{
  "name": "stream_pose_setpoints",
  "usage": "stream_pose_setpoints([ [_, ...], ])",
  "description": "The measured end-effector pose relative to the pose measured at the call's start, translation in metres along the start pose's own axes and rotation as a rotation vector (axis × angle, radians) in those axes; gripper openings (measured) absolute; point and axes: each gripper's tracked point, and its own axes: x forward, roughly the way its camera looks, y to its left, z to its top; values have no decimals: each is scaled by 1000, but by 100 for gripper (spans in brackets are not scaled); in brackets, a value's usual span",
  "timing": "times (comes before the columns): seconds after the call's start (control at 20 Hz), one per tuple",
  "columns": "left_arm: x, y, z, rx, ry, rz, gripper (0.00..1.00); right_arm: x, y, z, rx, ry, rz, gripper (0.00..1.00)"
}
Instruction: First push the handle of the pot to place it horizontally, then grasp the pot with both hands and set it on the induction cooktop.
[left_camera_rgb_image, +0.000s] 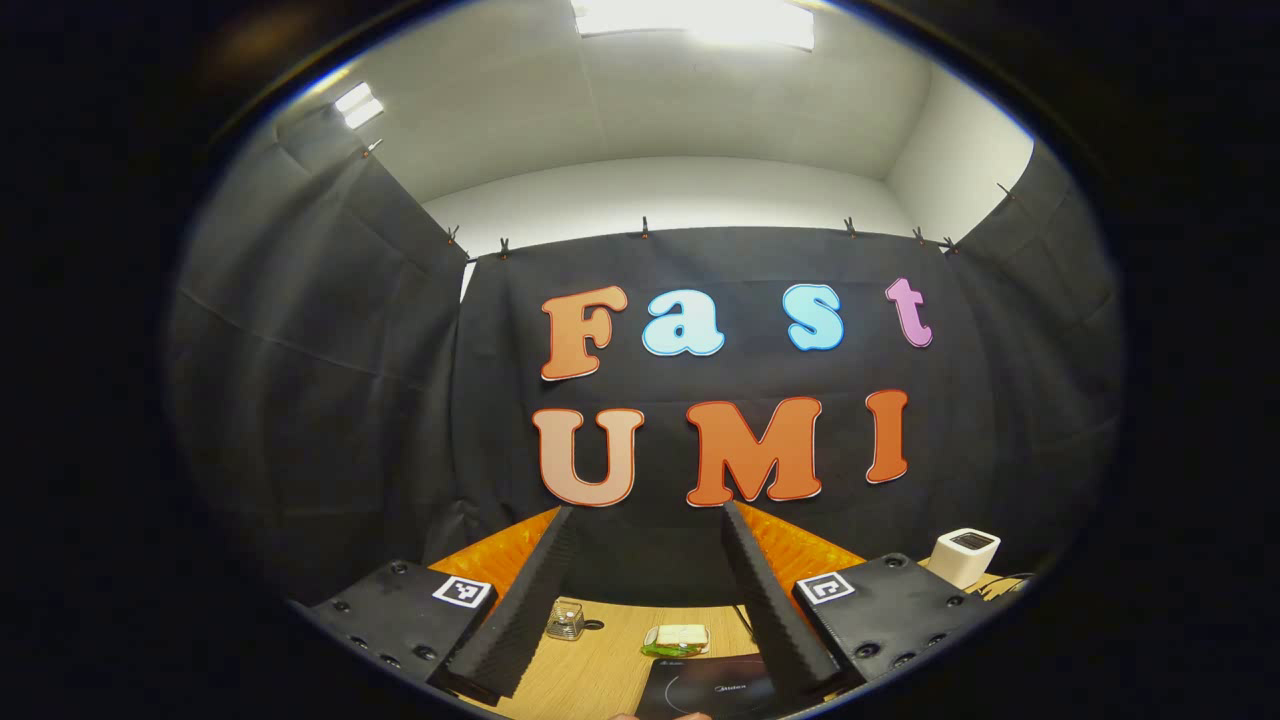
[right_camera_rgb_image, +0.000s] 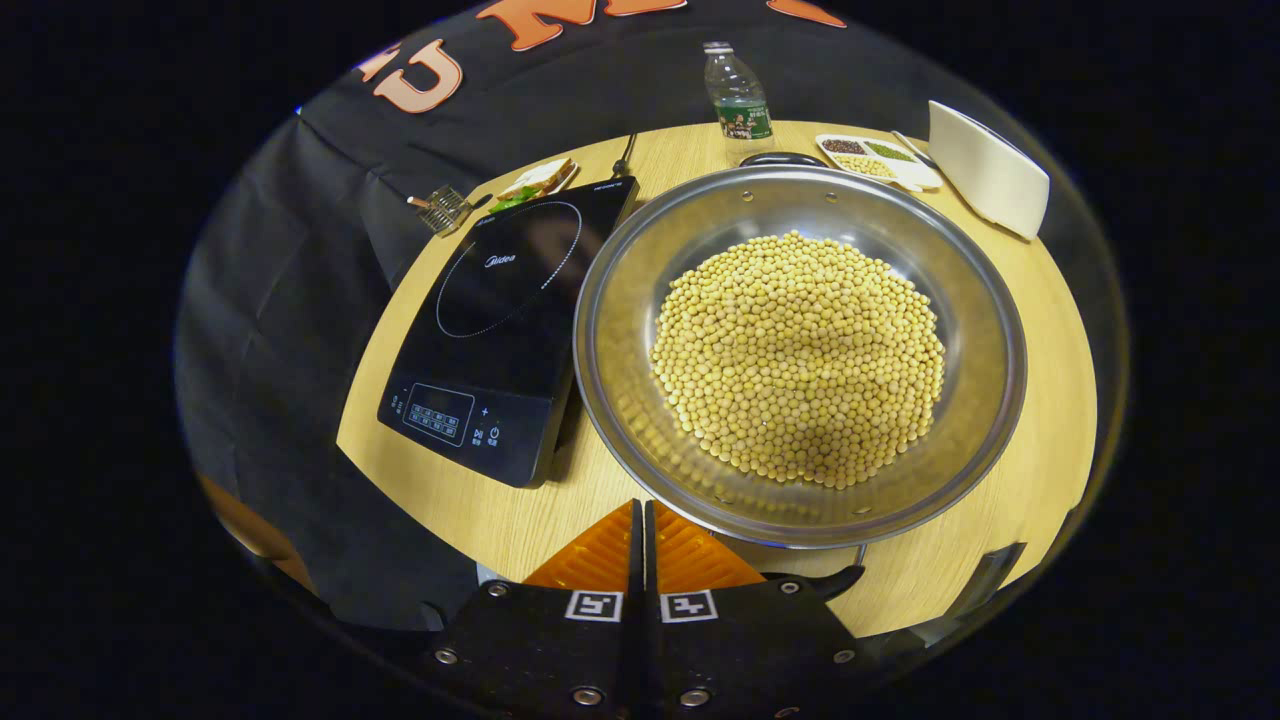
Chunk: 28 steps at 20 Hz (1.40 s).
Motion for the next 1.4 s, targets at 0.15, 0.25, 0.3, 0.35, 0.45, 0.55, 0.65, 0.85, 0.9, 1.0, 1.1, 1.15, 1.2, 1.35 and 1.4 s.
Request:
stream_pose_setpoints([
  [0.15,0,0,0,-2,0,0,98,-3,-9,-2,21,-1,-10,0],
  [0.25,1,0,0,-2,1,-2,98,-5,-20,-1,26,-3,-26,0],
  [0.3,0,-1,-2,-1,4,-2,98,-7,-25,-2,27,-4,-38,0],
  [0.35,-1,-1,-3,-1,6,-2,98,-8,-32,-2,30,-5,-50,0],
  [0.45,1,0,-2,-2,7,-3,98,-10,-45,-2,41,-7,-80,0],
  [0.55,2,-1,-5,-4,10,-3,98,-14,-59,-2,52,-9,-113,0],
  [0.65,4,-3,-7,-5,18,-9,98,-19,-71,-2,55,-8,-139,0],
  [0.85,9,-1,-13,-6,35,-9,98,-25,-91,1,67,-3,-176,0],
  [0.9,9,0,-13,-3,37,-6,98,-26,-96,2,69,-2,-182,0],
  [1.0,9,-1,-14,4,42,-2,98,-28,-104,3,76,3,-193,0],
  [1.1,10,0,-13,13,43,-1,98,-30,-113,5,86,9,-206,0],
  [1.15,10,-2,-11,19,43,-2,98,-31,-118,6,90,10,-215,0],
  [1.2,10,-3,-10,25,42,-2,98,-32,-124,7,94,11,-226,0],
  [1.35,10,-5,-3,34,30,-6,98,-37,-141,12,108,8,-258,0],
  [1.4,10,-7,-1,34,27,-10,98,-39,-147,13,111,10,-271,0],
])
